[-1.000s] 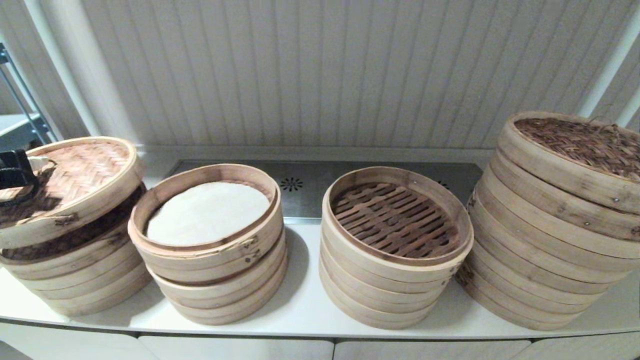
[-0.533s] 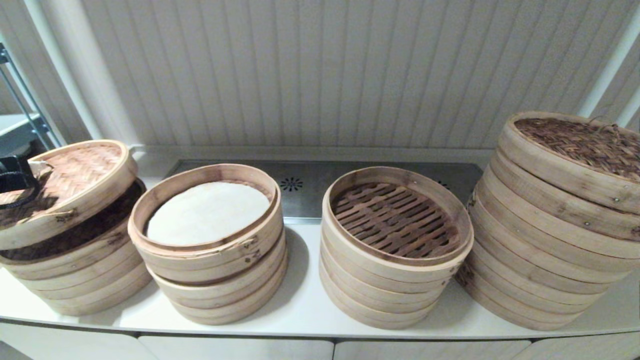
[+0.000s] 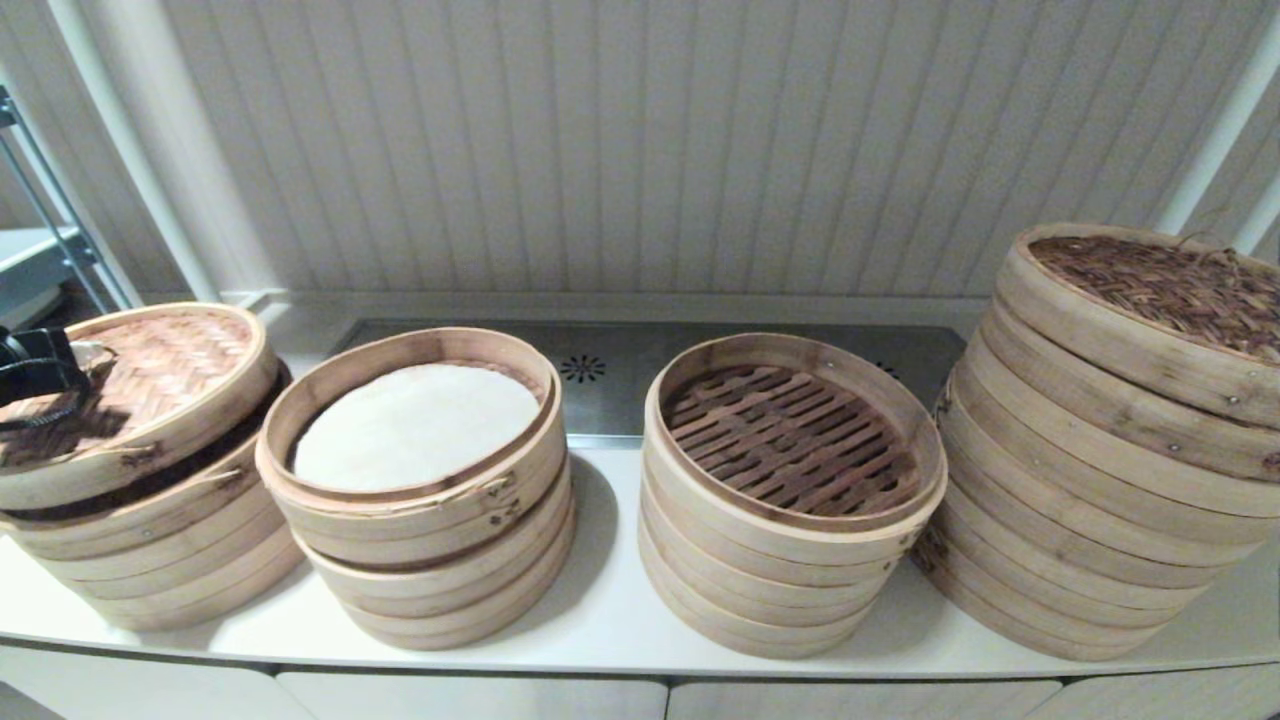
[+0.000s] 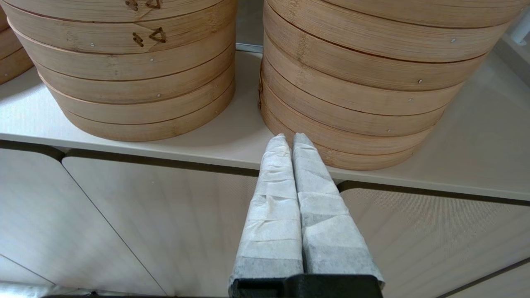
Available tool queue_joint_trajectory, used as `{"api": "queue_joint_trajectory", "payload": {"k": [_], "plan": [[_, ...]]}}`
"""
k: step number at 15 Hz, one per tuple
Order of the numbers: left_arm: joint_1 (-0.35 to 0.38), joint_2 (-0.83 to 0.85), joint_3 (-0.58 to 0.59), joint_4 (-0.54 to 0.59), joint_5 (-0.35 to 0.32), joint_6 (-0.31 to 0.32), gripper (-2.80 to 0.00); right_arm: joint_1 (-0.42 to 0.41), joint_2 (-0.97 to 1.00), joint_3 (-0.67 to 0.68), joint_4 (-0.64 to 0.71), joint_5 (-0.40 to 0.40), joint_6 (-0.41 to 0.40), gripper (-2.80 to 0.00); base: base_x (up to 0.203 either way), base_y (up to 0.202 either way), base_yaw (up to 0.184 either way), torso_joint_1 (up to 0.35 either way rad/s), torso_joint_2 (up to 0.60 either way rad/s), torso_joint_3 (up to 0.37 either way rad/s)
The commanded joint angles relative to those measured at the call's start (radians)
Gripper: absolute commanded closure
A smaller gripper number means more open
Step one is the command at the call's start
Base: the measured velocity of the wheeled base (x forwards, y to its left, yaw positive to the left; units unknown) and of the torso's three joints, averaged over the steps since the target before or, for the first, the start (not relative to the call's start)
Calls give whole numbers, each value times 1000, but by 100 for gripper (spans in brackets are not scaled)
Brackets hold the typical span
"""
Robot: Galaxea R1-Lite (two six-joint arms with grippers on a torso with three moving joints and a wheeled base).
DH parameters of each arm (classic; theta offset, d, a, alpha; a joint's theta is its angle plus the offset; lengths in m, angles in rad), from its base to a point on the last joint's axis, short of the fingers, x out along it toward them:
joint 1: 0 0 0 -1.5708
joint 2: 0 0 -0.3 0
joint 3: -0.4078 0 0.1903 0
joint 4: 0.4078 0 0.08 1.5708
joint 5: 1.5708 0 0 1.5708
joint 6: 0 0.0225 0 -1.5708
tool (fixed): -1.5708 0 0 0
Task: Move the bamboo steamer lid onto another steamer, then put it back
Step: Put the steamer
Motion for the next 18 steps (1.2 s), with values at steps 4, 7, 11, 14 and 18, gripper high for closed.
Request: {"api": "queue_joint_trajectory", "payload": {"k": [4, 7, 11, 14, 18], "plan": [[0, 36, 13, -19, -3, 0, 0, 0, -3, 0, 0, 0, -1, 0, 0, 0, 0, 0, 0, 0], [-9, 38, 17, -17, -5, 0, 0, 0, -3, 0, 0, 0, 1, 0, 0, 0, 0, 0, 0, 0], [-34, 26, 39, -17, -7, 0, 0, -1, -3, 0, 0, 0, -1, 0, 0, 0, 0, 0, 0, 0], [-50, 19, 40, -17, -7, -1, 0, -1, -3, 0, 2, 0, -1, 0, 0, 0, 0, 0, 0, 0], [-50, 21, 30, -18, -5, -3, 0, -1, -3, 0, 2, 0, -1, 0, 0, 0, 0, 0, 0, 0]]}}
